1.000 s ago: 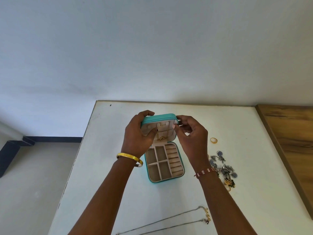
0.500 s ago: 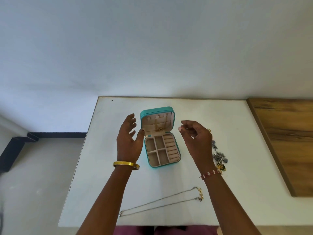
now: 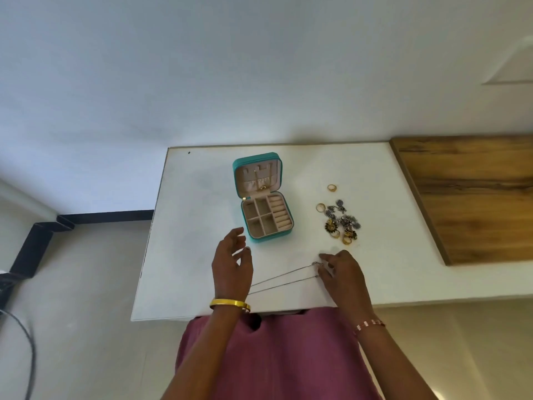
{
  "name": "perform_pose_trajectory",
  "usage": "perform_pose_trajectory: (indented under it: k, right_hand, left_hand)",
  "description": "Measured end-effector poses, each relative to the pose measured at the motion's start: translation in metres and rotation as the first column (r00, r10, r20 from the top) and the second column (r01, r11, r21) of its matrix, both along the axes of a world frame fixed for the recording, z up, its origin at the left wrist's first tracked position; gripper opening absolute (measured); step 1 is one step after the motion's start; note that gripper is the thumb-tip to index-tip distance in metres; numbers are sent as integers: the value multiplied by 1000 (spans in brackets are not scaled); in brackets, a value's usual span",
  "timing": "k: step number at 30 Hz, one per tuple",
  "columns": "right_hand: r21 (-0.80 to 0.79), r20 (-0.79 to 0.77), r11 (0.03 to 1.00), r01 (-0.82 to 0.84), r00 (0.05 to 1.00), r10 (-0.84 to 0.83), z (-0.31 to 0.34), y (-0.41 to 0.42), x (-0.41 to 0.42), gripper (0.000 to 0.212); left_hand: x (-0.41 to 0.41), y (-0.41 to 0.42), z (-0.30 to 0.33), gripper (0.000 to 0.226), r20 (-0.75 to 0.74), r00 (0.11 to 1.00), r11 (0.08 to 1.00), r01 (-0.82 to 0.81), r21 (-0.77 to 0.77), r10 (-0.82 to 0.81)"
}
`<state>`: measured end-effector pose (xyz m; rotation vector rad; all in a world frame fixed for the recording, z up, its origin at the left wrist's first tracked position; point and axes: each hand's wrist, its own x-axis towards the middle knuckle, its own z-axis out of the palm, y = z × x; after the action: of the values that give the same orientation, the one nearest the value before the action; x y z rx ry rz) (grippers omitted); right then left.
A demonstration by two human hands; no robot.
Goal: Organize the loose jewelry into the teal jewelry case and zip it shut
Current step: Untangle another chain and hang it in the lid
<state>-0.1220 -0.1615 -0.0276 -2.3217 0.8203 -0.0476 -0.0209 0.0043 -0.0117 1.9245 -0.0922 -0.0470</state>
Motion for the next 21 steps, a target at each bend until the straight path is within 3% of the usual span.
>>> perform_pose_trajectory:
  k: [3, 6, 10, 12, 17, 21]
  right_hand:
    - [-96, -62, 993, -70, 996, 65, -4, 5, -2, 32]
    - [-184, -37, 979, -84, 996, 79, -5, 9, -1, 16]
    - [-189, -79, 975, -115, 992, 101, -6, 11, 3, 10]
    - [-110, -32, 985, -131, 991, 128, -2, 14, 6, 7]
    - [345, 147, 934, -92, 988, 42, 35, 28, 10, 18]
    - [403, 268, 903, -150, 963, 41, 71, 36, 14, 23]
  left_hand:
    - [-10, -3, -5, 31, -17, 999, 999, 38, 19, -37]
    - [-18, -9, -9, 26, -11, 997, 995, 83, 59, -83]
    - [-29, -16, -11, 25, -45, 985, 983, 169, 69, -166]
    - [-34, -19, -11, 26, -55, 976, 974, 213, 81, -209]
    - [-42, -25, 11, 33, -85, 946, 942, 320, 99, -312]
    - [-43, -23, 39, 30, -72, 929, 918, 370, 143, -363]
